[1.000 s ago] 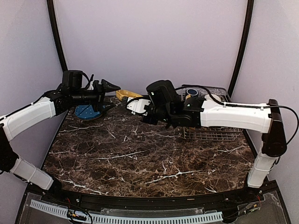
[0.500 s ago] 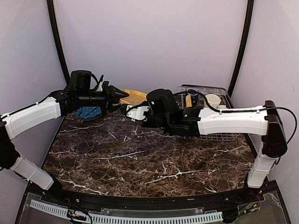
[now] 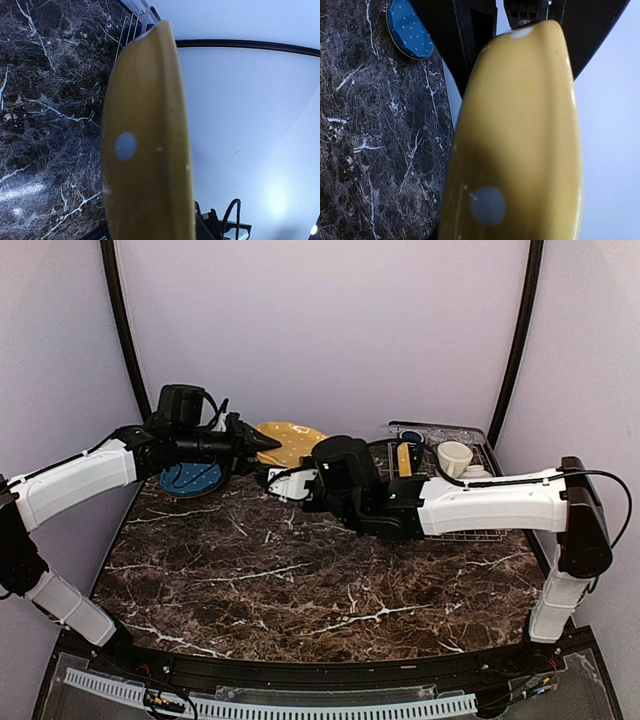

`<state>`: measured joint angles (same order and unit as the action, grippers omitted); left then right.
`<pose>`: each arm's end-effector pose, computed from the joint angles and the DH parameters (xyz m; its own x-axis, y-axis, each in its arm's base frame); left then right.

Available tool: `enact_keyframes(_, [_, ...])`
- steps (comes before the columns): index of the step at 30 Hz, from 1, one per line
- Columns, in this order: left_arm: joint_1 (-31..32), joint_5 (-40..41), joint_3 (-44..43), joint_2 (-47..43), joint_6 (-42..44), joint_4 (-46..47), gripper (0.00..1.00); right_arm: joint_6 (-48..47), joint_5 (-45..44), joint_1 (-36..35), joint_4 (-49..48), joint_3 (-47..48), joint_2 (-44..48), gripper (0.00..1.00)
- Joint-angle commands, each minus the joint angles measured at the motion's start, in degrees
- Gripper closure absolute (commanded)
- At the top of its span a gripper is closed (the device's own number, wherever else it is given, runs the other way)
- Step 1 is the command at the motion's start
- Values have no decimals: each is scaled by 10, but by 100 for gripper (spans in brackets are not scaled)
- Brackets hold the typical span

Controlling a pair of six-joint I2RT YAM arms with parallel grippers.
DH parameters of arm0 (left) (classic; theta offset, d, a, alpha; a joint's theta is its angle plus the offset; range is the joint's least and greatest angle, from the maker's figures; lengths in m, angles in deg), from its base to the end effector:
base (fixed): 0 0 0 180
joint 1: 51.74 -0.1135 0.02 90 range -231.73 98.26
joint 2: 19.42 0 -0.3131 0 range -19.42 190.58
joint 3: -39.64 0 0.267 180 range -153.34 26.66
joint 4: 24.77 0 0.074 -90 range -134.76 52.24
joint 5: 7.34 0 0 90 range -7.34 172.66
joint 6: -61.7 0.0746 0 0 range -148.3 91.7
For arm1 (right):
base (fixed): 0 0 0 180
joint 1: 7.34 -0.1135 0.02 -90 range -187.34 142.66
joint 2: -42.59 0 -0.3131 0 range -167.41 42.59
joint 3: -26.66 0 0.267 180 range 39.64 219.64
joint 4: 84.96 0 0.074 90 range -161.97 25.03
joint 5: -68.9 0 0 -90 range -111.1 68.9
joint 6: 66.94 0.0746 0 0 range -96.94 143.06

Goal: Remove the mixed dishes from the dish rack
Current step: Pass from the right arm to the left, then place the plate on the plate.

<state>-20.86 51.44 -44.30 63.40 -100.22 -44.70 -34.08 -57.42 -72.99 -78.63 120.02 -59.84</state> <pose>0.3048 -0.2273 0.3849 -0.9034 -0.4070 -0.1349 0.0038 0.3069 -0.9517 0.2383 0.4194 0.3416 0.3594 -0.8473 -0.3910 -0.3625 0.2593 -0.8952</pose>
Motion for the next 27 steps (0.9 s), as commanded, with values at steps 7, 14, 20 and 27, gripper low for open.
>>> enact_keyframes(7, [-32,-22,-19,21,118,0,99,71,-8,1,-67,-20,34,32])
enact_keyframes(14, [-107,-37,-28,21,165,10,99,143,3,3,-39,-55,70,1])
enact_keyframes(20, [-222,-62,-32,52,183,63,99,257,29,25,17,-71,125,1])
enact_keyframes(27, [-336,-91,-59,142,180,158,99,433,89,102,161,-53,171,1])
